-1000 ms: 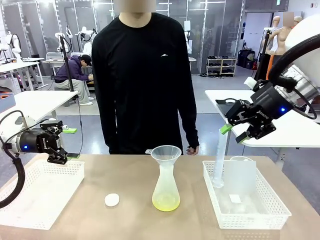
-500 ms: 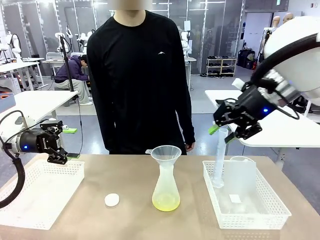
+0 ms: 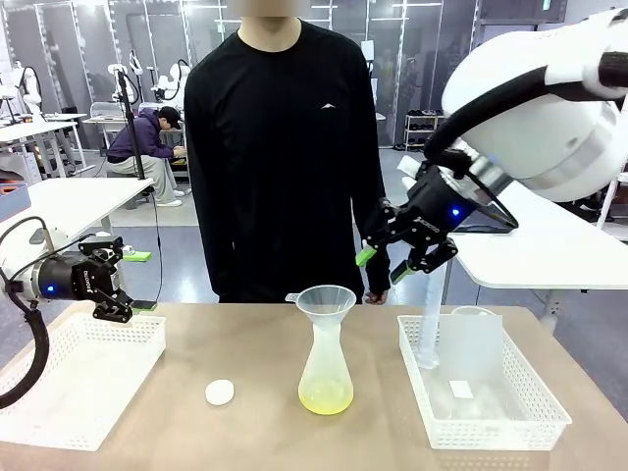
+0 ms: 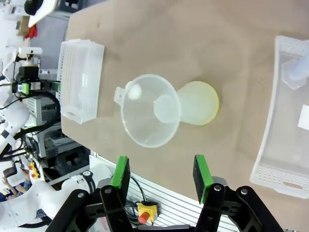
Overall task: Prepare the solutions needed for the experiment.
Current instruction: Once the solution is in the Big flask , pick up the Plastic Funnel and place it back into the right Organizing basket.
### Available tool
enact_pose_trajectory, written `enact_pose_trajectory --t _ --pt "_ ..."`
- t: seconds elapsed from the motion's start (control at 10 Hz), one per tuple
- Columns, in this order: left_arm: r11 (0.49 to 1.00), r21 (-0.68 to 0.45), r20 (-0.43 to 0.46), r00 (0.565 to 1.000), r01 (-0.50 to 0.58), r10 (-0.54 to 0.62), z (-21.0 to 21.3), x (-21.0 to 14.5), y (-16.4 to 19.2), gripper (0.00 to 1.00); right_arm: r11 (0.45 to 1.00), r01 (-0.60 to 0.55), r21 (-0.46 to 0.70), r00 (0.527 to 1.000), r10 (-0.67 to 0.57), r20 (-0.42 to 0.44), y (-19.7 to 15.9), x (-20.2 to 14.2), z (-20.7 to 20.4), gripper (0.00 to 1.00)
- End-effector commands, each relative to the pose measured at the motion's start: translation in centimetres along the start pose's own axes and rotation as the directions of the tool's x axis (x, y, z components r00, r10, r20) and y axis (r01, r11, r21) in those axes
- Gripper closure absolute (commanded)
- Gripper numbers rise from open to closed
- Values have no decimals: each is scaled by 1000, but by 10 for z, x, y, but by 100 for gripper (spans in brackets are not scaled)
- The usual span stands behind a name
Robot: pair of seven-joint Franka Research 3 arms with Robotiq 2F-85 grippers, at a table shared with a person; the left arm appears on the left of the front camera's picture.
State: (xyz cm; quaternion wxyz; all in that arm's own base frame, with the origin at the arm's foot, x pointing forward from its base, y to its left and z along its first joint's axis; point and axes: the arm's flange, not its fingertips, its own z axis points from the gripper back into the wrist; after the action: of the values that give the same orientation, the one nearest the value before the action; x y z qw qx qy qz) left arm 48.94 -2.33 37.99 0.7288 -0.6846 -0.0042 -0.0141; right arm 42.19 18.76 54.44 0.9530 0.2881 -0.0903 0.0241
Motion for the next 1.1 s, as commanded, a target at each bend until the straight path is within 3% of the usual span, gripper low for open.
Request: enact_pose_trajectory --t 0.0,0.4,1.0 --pt "1000 -4 3 1000 1 -1 0 0 -2 0 998 37 -44 999 -37 -5 16 8 -9 33" --pt "1000 -4 3 1000 1 -1 0 0 -2 0 989 125 -82 992 -124 9 13 14 -22 33" --pt "1000 -4 3 1000 1 -1 0 0 -2 0 986 153 -72 987 -156 -29 3 26 -48 33"
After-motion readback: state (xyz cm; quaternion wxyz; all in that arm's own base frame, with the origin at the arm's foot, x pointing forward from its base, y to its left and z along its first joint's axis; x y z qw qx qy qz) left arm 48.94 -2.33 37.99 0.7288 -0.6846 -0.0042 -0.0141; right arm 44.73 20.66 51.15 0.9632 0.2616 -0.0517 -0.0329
